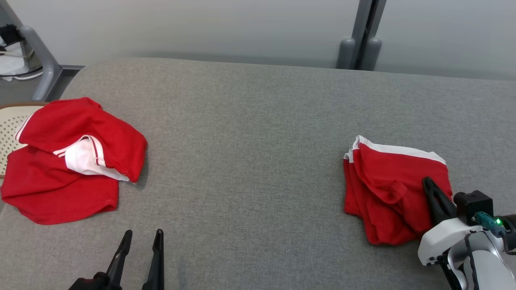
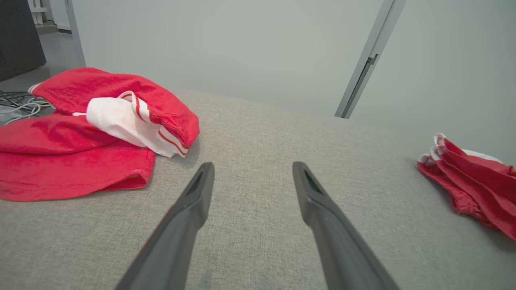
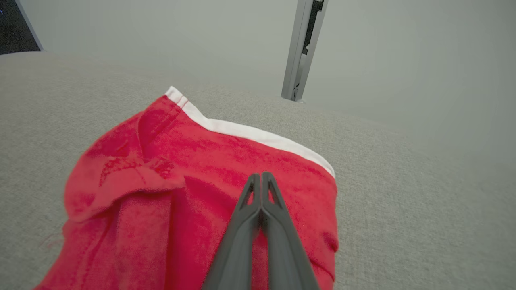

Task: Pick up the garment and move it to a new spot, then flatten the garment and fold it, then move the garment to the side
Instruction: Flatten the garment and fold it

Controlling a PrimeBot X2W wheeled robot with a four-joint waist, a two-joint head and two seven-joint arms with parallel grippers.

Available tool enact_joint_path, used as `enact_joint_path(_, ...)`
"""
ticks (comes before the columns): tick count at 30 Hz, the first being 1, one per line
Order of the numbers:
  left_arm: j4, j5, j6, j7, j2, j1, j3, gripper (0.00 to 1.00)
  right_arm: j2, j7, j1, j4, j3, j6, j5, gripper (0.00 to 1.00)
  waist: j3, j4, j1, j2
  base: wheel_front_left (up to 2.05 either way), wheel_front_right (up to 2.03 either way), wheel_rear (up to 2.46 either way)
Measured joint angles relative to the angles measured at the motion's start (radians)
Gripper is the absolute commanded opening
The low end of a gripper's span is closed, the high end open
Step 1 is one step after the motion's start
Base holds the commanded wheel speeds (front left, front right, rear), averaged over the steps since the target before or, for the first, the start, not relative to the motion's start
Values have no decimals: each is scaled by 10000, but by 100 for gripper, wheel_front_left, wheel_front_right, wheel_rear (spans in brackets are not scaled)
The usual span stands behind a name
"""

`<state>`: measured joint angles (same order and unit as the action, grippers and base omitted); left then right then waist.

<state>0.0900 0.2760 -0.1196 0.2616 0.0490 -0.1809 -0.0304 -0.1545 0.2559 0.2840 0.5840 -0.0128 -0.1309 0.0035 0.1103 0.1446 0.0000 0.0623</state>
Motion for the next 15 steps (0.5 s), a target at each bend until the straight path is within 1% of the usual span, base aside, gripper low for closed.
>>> enact_joint_path(3, 50, 67, -31, 0, -6, 138, -81, 100, 75, 10, 283, 729, -113, 0, 38, 0, 188, 238, 0, 0, 0, 0, 0)
enact_joint_path(6, 73, 119, -38, 0, -2, 154, -19, 100, 136, 13, 331, 817, -529, 0, 50, 0, 321, 418, 0, 0, 0, 0, 0)
enact_joint_path(10, 82, 150, -42, 2, -2, 167, 21, 100, 240, 17, 105, 430, -1421, 0, 222, 0, 382, 483, 0, 0, 0, 0, 0)
enact_joint_path(13, 88, 161, -69, 2, -2, 167, 31, 100, 280, 19, -153, 443, -2102, 0, 349, 0, 375, 456, 0, 0, 0, 0, 0)
enact_joint_path(14, 98, 165, -69, 0, -2, 167, 27, 100, 334, 31, -179, 483, -2619, 0, 420, 0, 381, 431, 0, 0, 0, 0, 0)
enact_joint_path(15, 104, 173, -69, 0, -2, 168, 23, 100, 378, 31, -176, 504, -2872, 0, 462, 0, 392, 417, 0, 0, 0, 0, 0)
